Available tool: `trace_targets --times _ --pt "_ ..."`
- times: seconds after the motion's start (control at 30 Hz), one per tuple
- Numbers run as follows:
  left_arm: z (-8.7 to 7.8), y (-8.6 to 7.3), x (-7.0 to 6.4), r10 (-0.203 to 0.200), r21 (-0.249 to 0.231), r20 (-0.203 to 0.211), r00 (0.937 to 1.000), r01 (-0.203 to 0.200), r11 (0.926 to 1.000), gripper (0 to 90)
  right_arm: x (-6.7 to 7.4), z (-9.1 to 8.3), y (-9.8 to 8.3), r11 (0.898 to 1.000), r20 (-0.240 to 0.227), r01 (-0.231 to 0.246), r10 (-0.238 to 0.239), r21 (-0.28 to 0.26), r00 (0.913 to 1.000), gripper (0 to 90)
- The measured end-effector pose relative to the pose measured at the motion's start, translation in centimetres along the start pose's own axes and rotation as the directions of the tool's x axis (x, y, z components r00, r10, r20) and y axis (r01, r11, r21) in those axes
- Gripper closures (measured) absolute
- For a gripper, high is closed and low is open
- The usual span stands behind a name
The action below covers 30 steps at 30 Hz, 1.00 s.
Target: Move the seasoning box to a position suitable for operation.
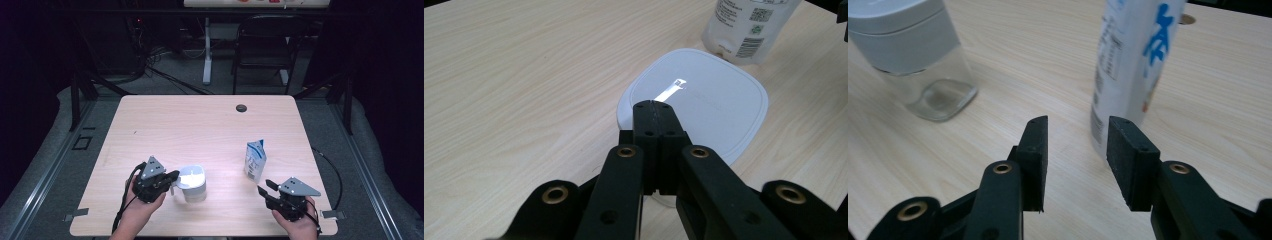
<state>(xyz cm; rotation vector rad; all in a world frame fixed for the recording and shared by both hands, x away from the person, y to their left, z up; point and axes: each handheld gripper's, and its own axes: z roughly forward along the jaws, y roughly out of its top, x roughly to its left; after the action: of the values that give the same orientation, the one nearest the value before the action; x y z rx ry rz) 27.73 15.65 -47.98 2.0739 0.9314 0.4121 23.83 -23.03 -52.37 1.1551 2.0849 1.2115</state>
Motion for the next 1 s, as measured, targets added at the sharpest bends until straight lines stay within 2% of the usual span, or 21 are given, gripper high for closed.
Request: trace_targets --times 0.1,0.23,0.47,0.67,1.0 --pt "0.0 0.0 0.0 -0.002 0.0 0.002 1.0 0.002 1.0 90.0 0.8 0.1 0.8 1.0 -0.018 0.018 -0.018 0.003 0.9997 61.3" --pt "0.1 -0.1 0.1 -0.004 -0.014 -0.001 1.0 0.004 0.9999 90.0 1.6 0.7 1.6 1.0 -0.045 0.003 -0.004 -0.015 0.999 58.7" --pt "0.0 -0.2 0.1 -0.007 -0.012 0.003 1.0 0.007 0.9999 90.0 2.8 2.2 2.9 0.999 -0.078 0.041 -0.041 0.006 0.9962 59.1" --pt "0.0 -0.2 0.1 -0.009 -0.01 0.002 1.0 0.009 0.9999 90.0 3.5 3.4 3.9 0.999 -0.1 0.039 -0.036 0.026 0.9944 56.6" --pt "0.0 -0.2 0.2 -0.017 -0.018 0.008 0.9998 0.018 0.9997 90.0 5.2 5.5 5.3 0.996 -0.135 0.081 -0.074 0.044 0.9881 54.5"
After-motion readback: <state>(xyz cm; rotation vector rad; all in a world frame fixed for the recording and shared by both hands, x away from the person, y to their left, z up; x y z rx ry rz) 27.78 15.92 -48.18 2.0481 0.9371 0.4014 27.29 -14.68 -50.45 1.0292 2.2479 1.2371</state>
